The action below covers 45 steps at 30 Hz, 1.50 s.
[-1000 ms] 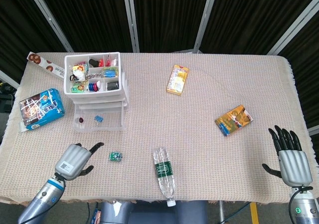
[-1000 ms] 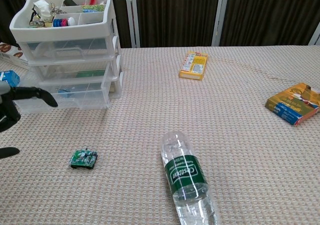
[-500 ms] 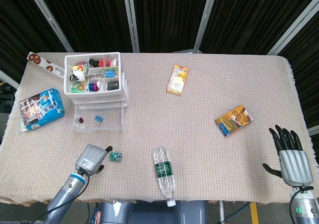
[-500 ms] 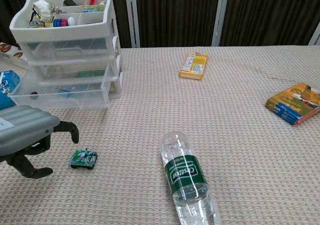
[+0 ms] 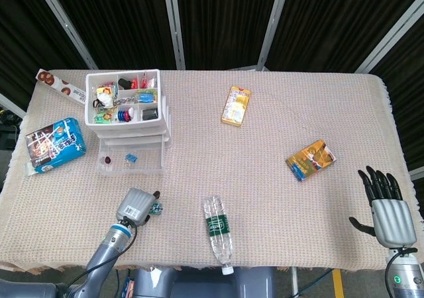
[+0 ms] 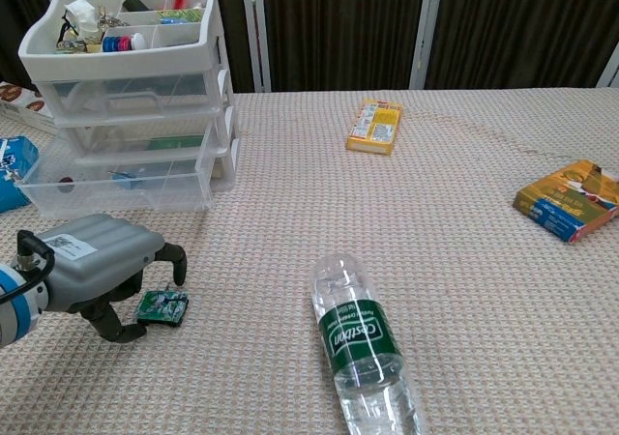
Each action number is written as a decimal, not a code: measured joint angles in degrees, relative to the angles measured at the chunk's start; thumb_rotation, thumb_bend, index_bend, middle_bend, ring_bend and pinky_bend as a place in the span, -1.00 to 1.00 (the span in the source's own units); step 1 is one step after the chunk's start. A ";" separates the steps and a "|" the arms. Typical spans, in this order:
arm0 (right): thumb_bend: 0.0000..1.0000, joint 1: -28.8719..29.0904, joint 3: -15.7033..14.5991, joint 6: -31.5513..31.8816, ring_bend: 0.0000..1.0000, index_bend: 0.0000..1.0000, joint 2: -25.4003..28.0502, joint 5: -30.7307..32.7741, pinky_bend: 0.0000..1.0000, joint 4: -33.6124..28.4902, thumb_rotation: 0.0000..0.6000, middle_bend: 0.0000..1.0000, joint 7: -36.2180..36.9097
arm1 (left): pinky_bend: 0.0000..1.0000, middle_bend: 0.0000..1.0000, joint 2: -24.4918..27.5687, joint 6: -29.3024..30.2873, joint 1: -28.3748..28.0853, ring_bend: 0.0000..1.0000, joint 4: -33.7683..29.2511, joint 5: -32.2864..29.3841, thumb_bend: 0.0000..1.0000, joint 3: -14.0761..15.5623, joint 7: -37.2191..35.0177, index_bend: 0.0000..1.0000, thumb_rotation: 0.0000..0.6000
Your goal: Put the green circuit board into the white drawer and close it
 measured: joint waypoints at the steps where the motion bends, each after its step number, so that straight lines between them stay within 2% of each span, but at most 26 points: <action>1: -1.00 0.00 0.00 0.01 -1.00 -0.89 0.00 -0.01 -1.00 0.01 1.00 -1.00 0.03 | 0.43 1.00 -0.47 -0.04 -0.26 0.85 0.31 -0.25 -0.12 -0.05 0.12 -0.03 1.00; 4: -1.00 -0.01 0.01 0.03 -1.00 -0.89 -0.02 -0.02 -1.00 0.06 1.00 -1.00 0.11 | 0.43 1.00 -1.13 -0.07 -0.71 0.85 0.64 -0.69 0.20 0.22 0.36 0.19 1.00; 6: -1.00 0.00 0.00 0.00 -1.00 -0.89 -0.01 -0.01 -1.00 0.06 1.00 -1.00 0.16 | 0.43 1.00 -1.25 -0.04 -0.78 0.85 0.62 -0.75 0.28 0.51 0.17 0.25 1.00; 12: -1.00 -0.03 0.01 0.08 -1.00 -0.89 0.03 -0.05 -1.00 0.07 1.00 -1.00 0.21 | 0.43 1.00 -0.70 0.60 -0.69 0.85 -0.48 0.89 0.30 1.23 -1.25 0.29 1.00; 19: -1.00 -0.09 0.11 0.26 -1.00 -0.89 -0.06 0.08 -1.00 0.07 1.00 -1.00 -0.03 | 0.43 1.00 4.21 2.24 -0.30 0.85 -6.02 5.50 0.30 1.68 -4.45 0.30 1.00; 23: -1.00 -0.15 0.13 0.48 -1.00 -0.89 -0.29 0.01 -1.00 0.07 1.00 -1.00 -0.46 | 0.43 1.00 8.34 3.75 -0.63 0.85 -10.34 7.44 0.30 -0.10 -5.44 0.30 1.00; 30: -1.00 -0.18 0.12 0.30 -1.00 -0.89 -0.27 0.31 -1.00 -0.15 1.00 -1.00 -0.70 | 0.43 1.00 15.80 5.90 -1.79 0.84 -15.58 8.67 0.30 -5.27 -6.64 0.28 1.00; 37: -1.00 -0.12 0.08 0.02 -1.00 -0.89 -0.19 0.41 -1.00 -0.40 1.00 -1.00 -0.76 | 0.43 0.99 20.19 4.21 -3.00 0.82 -11.86 2.62 0.29 -8.58 -8.93 0.22 1.00; 45: -1.00 -0.05 0.14 -0.15 -1.00 -0.89 -0.22 0.62 -1.00 -0.53 1.00 -1.00 -1.02 | 0.39 0.93 18.92 1.26 -4.98 0.77 -2.51 -2.38 0.22 -10.09 -11.64 0.11 1.00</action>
